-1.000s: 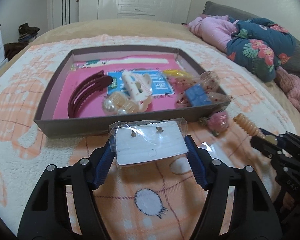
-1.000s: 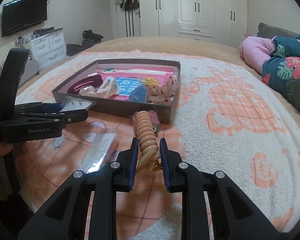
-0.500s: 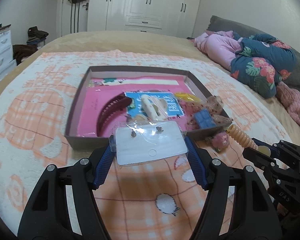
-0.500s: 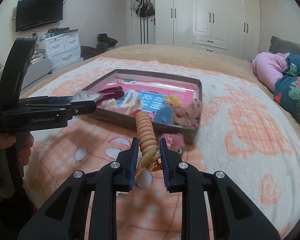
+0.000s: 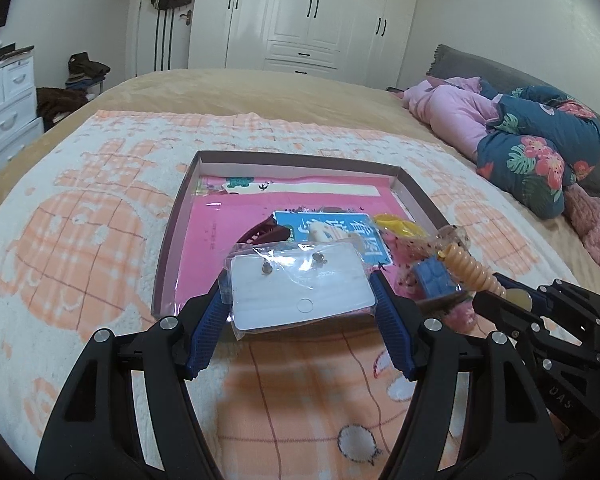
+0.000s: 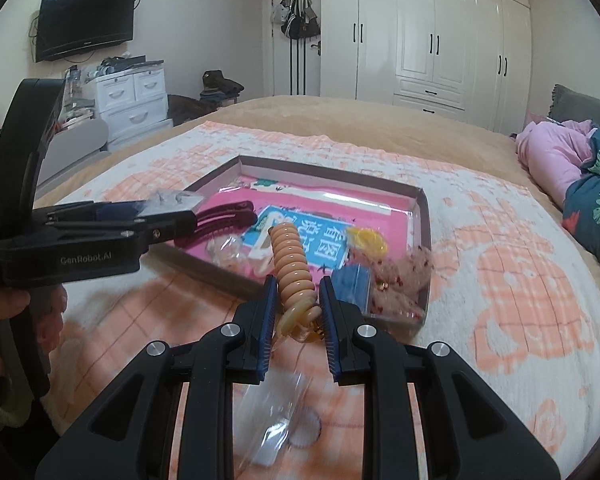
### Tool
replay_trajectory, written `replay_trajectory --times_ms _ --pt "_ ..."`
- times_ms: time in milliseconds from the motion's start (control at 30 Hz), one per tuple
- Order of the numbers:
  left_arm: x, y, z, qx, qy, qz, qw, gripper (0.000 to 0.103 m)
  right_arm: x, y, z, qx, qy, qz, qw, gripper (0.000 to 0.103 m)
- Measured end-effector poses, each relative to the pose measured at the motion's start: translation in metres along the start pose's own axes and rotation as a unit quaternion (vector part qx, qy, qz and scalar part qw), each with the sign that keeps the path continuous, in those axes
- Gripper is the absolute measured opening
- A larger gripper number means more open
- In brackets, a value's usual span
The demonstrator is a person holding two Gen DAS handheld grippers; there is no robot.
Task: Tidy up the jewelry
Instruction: 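Carry the earring card and spiral hair tie into the tray and open both tools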
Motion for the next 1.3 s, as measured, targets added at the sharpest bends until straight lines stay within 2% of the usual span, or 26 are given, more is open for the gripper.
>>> replay_trajectory --times_ms 500,1300 --pt "-0.01 0.038 0.003 0.004 0.009 -0.01 0.9999 0.059 -0.015 0.04 0.04 0.032 0.032 -0.007 0.999 0.021" --pt "-0.001 0.075 0.011 0.017 0.015 -0.029 0.9993 0.059 0.0 0.087 0.072 0.06 0.054 -0.046 0.996 0.022"
Point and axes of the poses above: each gripper's, at about its wrist camera, not at the fingertips, and y roughly the way its jaws point, z to its right, x to its underside, the point moved 3 cm from there along y, roughly the way its jaws point, and after that the axes turned 12 degrees about z, right-handed, at the moved point
